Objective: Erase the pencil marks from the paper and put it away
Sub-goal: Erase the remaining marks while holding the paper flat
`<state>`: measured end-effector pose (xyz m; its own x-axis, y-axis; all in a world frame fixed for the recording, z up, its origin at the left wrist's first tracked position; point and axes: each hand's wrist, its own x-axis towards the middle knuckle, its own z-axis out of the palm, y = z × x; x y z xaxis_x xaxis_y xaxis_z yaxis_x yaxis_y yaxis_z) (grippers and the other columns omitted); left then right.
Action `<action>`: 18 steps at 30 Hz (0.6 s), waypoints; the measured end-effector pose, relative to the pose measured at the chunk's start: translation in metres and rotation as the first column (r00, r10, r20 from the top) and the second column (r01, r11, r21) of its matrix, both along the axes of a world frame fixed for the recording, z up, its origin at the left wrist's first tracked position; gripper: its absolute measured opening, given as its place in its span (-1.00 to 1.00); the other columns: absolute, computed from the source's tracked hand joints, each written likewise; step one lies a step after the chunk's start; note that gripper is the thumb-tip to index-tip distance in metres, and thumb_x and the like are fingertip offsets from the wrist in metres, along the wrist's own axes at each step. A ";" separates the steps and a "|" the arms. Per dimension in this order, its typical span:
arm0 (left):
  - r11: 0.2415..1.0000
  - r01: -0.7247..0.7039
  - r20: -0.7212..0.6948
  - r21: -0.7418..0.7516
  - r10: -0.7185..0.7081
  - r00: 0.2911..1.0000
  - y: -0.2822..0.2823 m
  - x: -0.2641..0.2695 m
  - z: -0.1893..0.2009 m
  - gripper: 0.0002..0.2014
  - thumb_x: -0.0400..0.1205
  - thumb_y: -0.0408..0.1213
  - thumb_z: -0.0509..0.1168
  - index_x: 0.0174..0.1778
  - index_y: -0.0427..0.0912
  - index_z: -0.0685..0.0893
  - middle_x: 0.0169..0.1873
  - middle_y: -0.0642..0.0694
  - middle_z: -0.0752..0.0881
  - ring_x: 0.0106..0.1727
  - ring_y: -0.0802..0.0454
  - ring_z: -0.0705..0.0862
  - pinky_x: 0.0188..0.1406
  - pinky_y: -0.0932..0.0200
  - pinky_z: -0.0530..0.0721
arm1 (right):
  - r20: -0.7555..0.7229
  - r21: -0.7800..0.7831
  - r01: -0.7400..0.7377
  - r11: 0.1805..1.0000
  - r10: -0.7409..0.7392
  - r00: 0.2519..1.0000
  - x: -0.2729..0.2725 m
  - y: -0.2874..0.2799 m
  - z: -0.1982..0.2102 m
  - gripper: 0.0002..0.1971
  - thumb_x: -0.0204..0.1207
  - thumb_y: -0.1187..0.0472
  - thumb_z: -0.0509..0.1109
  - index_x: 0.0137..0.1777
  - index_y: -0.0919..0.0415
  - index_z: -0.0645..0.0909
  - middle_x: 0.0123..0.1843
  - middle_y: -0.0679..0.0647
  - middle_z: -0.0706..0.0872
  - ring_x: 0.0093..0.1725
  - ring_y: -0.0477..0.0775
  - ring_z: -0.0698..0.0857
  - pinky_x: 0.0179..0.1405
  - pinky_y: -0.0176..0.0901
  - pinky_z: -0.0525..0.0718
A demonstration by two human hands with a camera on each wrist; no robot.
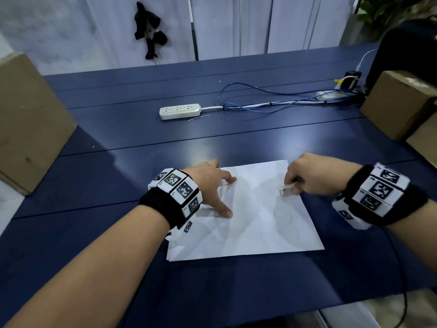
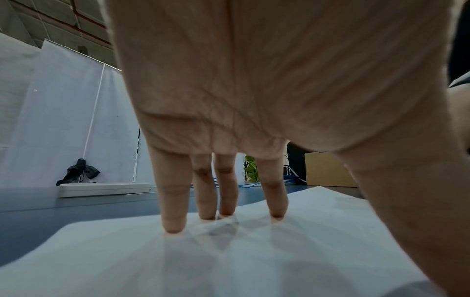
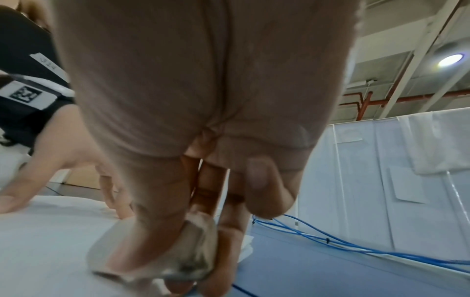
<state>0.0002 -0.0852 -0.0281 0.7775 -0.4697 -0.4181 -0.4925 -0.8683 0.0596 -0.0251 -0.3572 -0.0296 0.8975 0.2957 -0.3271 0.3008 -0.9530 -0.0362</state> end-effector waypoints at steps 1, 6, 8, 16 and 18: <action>1.000 0.006 0.004 0.003 -0.006 1.000 0.000 -0.002 0.000 -0.04 0.24 0.36 0.53 0.57 0.27 0.33 0.32 0.02 0.40 0.37 -0.02 0.47 0.21 -0.03 0.61 | 0.005 -0.015 0.003 1.000 -0.003 1.000 0.001 0.001 0.000 -0.84 0.39 0.01 0.43 -0.05 -0.07 0.75 -0.15 -0.11 0.79 -0.05 0.04 0.72 -0.03 0.06 0.74; 1.000 0.027 0.049 -0.005 -0.027 0.998 -0.001 -0.016 -0.002 -0.07 0.42 0.23 0.49 0.66 0.13 0.22 0.56 -0.06 0.29 0.55 -0.07 0.35 0.35 -0.03 0.47 | 0.017 -0.070 -0.013 0.997 0.014 1.000 -0.005 0.004 -0.001 -0.80 0.51 -0.08 0.36 -0.01 -0.05 0.74 -0.10 -0.06 0.78 -0.01 0.11 0.71 -0.08 0.08 0.75; 0.998 0.024 0.093 -0.054 -0.019 0.995 0.003 -0.022 -0.003 -0.15 0.42 0.23 0.48 0.61 0.12 0.33 0.55 -0.01 0.30 0.54 -0.04 0.35 0.31 -0.01 0.50 | 0.021 -0.065 -0.016 0.998 0.017 1.000 -0.009 0.004 0.000 -0.73 0.54 -0.16 0.34 -0.04 -0.01 0.73 -0.12 -0.03 0.78 -0.02 0.11 0.70 -0.07 0.11 0.75; 0.987 0.078 -0.015 -0.139 -0.081 0.997 0.031 -0.047 -0.001 -0.21 0.35 0.24 0.53 0.52 0.23 0.45 0.48 0.19 0.36 0.41 0.16 0.46 0.35 0.00 0.56 | 0.047 -0.030 0.035 0.999 -0.033 0.998 -0.019 0.006 0.005 -0.80 0.54 -0.11 0.39 -0.07 -0.04 0.74 -0.17 -0.07 0.78 -0.08 0.06 0.70 -0.10 0.08 0.75; 0.986 0.078 -0.022 -0.149 -0.082 0.996 0.034 -0.048 -0.002 -0.17 0.35 0.23 0.54 0.55 0.24 0.42 0.51 0.19 0.34 0.40 0.17 0.47 0.36 0.01 0.55 | 0.059 0.041 0.037 0.998 -0.039 0.998 -0.025 0.010 0.010 -0.82 0.51 -0.12 0.44 -0.03 -0.08 0.77 -0.16 -0.14 0.79 -0.07 -0.02 0.72 -0.05 0.04 0.74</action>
